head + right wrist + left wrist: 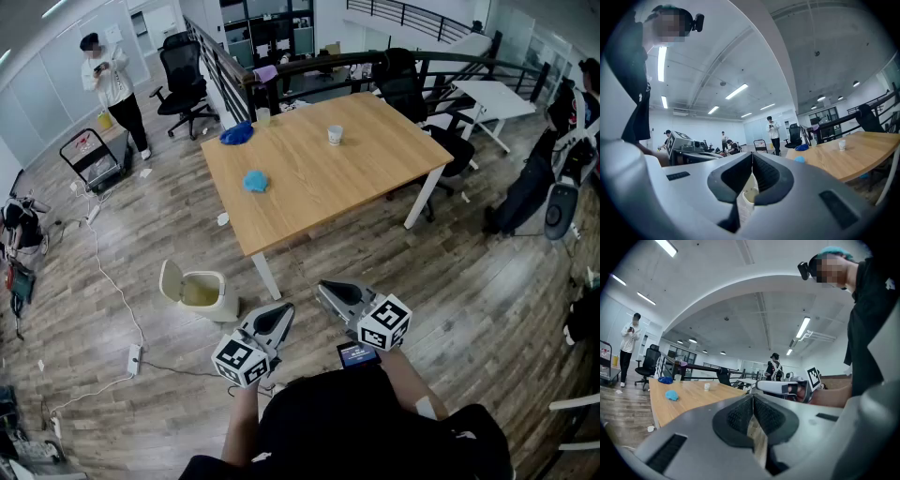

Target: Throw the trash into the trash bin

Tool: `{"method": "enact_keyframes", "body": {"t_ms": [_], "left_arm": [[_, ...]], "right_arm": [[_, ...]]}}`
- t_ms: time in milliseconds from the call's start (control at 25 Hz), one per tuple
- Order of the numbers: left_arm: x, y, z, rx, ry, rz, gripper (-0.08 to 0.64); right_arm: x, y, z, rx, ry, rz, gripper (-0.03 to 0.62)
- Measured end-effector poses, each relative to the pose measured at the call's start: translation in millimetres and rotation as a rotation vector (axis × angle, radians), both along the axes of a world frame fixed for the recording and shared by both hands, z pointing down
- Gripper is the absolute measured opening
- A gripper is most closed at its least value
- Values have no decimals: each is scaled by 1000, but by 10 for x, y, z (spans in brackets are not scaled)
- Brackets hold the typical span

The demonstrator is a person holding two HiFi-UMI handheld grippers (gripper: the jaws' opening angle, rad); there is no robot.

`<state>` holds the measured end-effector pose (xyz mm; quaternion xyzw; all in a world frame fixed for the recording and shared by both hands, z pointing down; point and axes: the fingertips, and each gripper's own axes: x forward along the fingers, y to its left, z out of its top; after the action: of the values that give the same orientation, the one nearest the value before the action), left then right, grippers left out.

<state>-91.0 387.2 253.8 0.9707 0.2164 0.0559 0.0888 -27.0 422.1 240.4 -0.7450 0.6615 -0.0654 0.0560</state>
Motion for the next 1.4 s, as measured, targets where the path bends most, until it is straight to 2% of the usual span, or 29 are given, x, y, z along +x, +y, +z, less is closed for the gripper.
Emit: {"method": "enact_keyframes", "body": {"t_ms": [160,280,360,440,600,840,960,1120,1240,1400], "left_arm": [[257,215,-30,8,1,4,9],[406,453,-30,60,14,20,9],[478,502,22,88,2,-5,9],[551,509,79,75,-29,-32,9],[740,649,152,38,-57,-26,9],[1112,746,211,57,-68,9,9],[1307,493,279,71,-92,-17,9],[1684,-51,351,11,-108,-104,9],[2115,-274,276,-18,-78,-91,9],[2613,-558,128,-35,-38,-33,9]], "right_arm": [[177,203,-30,-3,29,-2,-2],[331,470,0,10,36,11,-2],[438,636,67,11,34,25,-2],[547,768,138,4,22,39,-2],[764,982,225,9,-12,58,-2],[1205,928,347,-17,-13,88,-2],[1496,724,348,-18,-12,99,-2],[1867,423,343,-21,-23,110,-2],[2193,242,351,-43,-35,117,-2],[2686,-153,255,-71,-33,126,-2]]}}
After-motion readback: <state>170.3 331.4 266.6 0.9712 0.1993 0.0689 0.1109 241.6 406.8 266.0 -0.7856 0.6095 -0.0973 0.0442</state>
